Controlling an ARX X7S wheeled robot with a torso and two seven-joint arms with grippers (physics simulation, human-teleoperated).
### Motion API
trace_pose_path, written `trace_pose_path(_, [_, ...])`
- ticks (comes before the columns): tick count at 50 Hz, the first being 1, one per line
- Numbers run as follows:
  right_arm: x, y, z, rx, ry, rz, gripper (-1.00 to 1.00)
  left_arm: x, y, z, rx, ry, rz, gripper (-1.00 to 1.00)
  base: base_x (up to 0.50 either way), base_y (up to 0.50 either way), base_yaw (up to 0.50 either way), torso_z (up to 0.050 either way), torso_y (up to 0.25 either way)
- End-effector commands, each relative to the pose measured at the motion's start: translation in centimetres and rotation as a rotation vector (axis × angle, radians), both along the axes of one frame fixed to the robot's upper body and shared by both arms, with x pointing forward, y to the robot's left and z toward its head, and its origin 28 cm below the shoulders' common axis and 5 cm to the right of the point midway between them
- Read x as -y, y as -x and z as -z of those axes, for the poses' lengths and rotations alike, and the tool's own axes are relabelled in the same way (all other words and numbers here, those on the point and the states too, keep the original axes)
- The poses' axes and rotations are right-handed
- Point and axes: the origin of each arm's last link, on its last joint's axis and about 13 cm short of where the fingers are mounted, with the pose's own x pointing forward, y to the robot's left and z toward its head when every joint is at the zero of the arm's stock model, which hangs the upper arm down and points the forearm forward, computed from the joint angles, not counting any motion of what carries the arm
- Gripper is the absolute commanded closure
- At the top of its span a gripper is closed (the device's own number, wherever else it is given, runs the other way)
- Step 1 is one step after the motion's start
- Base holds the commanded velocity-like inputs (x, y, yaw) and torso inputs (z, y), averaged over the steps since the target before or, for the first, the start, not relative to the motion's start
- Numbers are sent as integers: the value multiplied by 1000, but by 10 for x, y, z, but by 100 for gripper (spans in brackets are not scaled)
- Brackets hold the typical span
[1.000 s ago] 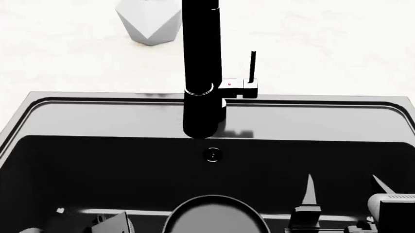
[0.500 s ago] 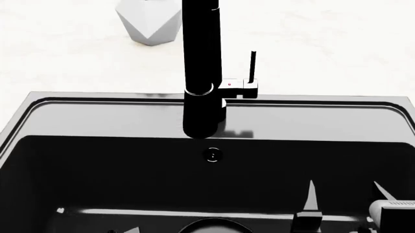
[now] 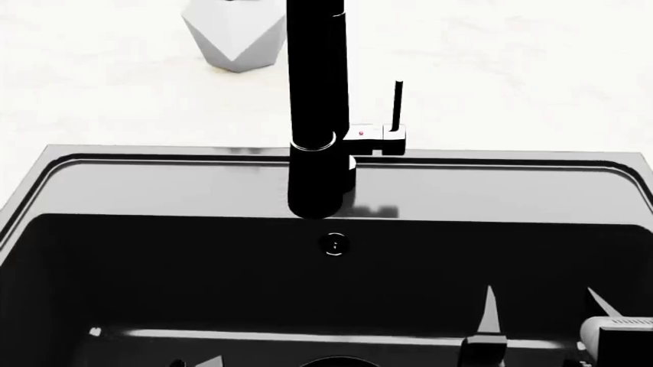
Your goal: Pick the pan and sponge and place them into the sink. Then turn on the water.
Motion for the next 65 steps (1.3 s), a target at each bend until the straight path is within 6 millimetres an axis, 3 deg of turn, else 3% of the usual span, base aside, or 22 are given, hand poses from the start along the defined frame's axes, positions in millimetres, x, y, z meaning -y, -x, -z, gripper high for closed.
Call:
trace_pose_path(1, [0,-1,-2,1,3,-4,-100,0,5,4,-13,6,3,-100,0,0,0,0,0])
trace_pose_path(10, [0,-1,-1,1,3,-3,-100,2,9,-8,7,3,8,-100,0,0,0,0,0])
trace_pose_path(18, [0,-2,-1,1,0,-2,-100,2,17,-48,-59,3,-118,-100,0,0,0,0,0])
trace_pose_path(25, [0,-1,-4,4,3,-2,-100,3,19,-81,33,83,-157,-100,0,0,0,0,0])
trace_pose_path(35, [-3,-7,-5,21,-13,-23,-100,-3,18,-108,194,132,-238,-100,0,0,0,0,0])
trace_pose_path(38, [-5,-13,-8,34,10,-42,-100,-6,18,-120,233,177,-305,-100,0,0,0,0,0])
trace_pose_path(41, [-7,-19,-10,36,26,-43,-100,-6,14,-130,261,238,-482,-100,0,0,0,0,0])
trace_pose_path(45, [-10,-29,-18,30,33,-50,-100,-4,18,-132,278,270,-553,-100,0,0,0,0,0])
trace_pose_path(51, [-11,-45,-35,47,19,-64,-100,1,20,-155,358,356,-659,-100,0,0,0,0,0])
trace_pose_path(56, [-9,-63,-51,42,42,-56,-100,0,8,-168,428,406,-752,-100,0,0,0,0,0])
trace_pose_path(58, [-8,-67,-55,33,42,-65,-100,-2,7,-167,462,345,-742,-100,0,0,0,0,0])
trace_pose_path(61, [-6,-75,-60,20,52,-88,-100,-4,3,-172,426,363,-825,-100,0,0,0,0,0])
trace_pose_path(65, [-3,-87,-74,36,48,-106,-100,-7,-3,-188,438,465,-923,-100,0,0,0,0,0])
